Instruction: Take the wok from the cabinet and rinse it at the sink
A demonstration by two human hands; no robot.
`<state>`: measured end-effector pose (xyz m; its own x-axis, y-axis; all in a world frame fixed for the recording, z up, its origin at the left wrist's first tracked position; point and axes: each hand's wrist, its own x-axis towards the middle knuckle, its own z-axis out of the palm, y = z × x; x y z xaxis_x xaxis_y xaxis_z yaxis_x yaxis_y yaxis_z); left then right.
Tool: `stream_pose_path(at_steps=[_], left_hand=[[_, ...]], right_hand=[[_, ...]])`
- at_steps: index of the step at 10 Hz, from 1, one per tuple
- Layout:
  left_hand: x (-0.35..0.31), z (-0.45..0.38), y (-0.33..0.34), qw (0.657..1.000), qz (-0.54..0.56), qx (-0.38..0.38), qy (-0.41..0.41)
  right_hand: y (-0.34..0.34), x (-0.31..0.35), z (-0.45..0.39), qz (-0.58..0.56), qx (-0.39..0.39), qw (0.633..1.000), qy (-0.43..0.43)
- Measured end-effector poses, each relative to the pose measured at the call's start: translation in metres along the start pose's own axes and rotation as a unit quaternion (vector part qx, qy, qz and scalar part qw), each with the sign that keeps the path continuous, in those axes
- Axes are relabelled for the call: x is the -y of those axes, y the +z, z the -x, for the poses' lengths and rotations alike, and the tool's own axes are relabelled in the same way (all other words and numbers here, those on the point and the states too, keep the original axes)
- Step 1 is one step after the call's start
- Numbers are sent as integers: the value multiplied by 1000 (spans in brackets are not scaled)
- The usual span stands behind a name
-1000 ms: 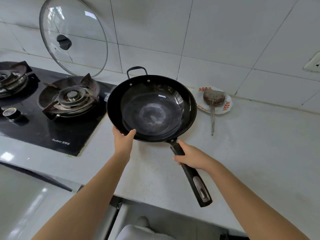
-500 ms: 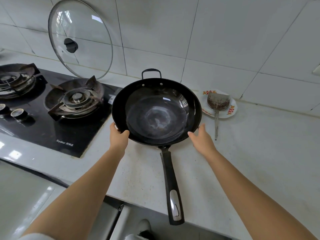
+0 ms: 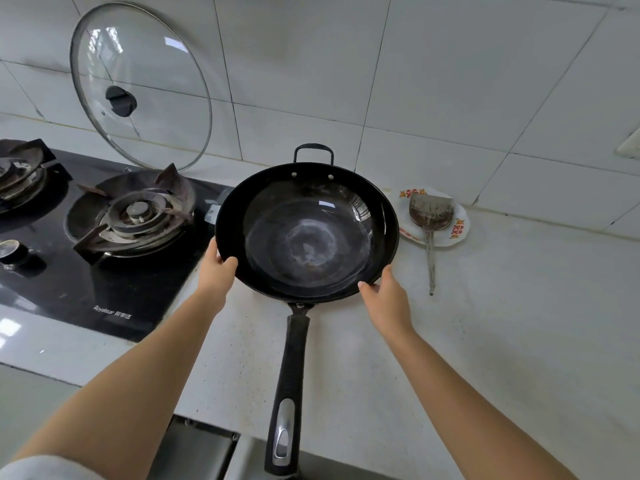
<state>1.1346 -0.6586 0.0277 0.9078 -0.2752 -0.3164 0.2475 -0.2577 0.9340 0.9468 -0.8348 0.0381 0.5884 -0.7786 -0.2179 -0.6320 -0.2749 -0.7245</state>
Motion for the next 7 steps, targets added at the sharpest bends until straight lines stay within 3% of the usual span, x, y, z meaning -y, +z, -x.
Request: stream_pose_path(at_steps=[4, 6, 7], left_hand=[[-2, -24, -9, 1000, -1, 25, -3], [-12, -18, -25, 1000, -16, -8, -1], [-21, -12, -31, 997, -76, -25, 21]], right_hand=[[3, 1, 8, 100, -7, 995, -26], [-22, -9, 8, 135, 20, 989, -50], [-46, -7, 9, 181, 2, 981, -69]])
